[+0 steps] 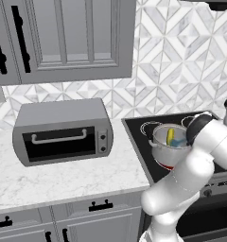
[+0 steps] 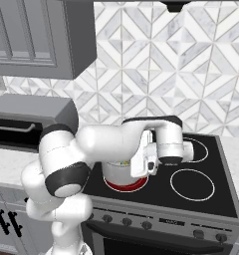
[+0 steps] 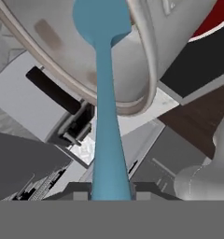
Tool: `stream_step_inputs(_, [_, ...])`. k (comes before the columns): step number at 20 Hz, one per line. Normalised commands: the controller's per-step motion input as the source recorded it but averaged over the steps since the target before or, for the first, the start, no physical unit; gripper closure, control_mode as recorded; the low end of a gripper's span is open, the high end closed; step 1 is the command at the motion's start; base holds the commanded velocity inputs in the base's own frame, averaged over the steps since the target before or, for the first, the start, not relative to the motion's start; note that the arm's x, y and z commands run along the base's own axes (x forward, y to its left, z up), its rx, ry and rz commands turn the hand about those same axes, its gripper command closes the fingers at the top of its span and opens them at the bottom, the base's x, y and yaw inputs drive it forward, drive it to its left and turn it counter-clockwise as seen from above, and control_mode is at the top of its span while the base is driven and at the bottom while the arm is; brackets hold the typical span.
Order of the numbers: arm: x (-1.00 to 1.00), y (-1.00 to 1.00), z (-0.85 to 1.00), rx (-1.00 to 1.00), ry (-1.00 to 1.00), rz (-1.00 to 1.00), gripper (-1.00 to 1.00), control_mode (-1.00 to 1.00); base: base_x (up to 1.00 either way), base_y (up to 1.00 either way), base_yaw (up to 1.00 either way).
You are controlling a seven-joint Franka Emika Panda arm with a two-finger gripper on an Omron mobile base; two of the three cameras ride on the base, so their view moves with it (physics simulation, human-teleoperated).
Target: Put the sweet potato and cucumber in the pot. Retrieve the spatula and lightly stir the vegetables in the pot.
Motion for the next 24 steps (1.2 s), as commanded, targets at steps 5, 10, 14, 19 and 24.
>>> stream_step_inputs(5, [-0.36, -0.03, 0.43, 0.0, -0.02, 0.0, 1.0, -1.0, 0.0, 0.0, 0.0])
stream_step_inputs(10, [-0.34, 0.0, 0.65, 0.0, -0.05, 0.0, 1.0, -1.0, 0.0, 0.0, 0.0])
stream_step_inputs(14, [-0.01, 0.0, 0.18, 0.0, -0.02, -0.02, 1.0, -1.0, 0.0, 0.0, 0.0])
stream_step_inputs(19, [0.37, 0.02, -0.14, -0.03, 0.03, -0.11, 1.0, -1.0, 0.0, 0.0, 0.0])
stream_step_inputs(24, [0.55, 0.05, -0.26, 0.0, 0.28, -0.16, 1.0, -1.0, 0.0, 0.0, 0.0])
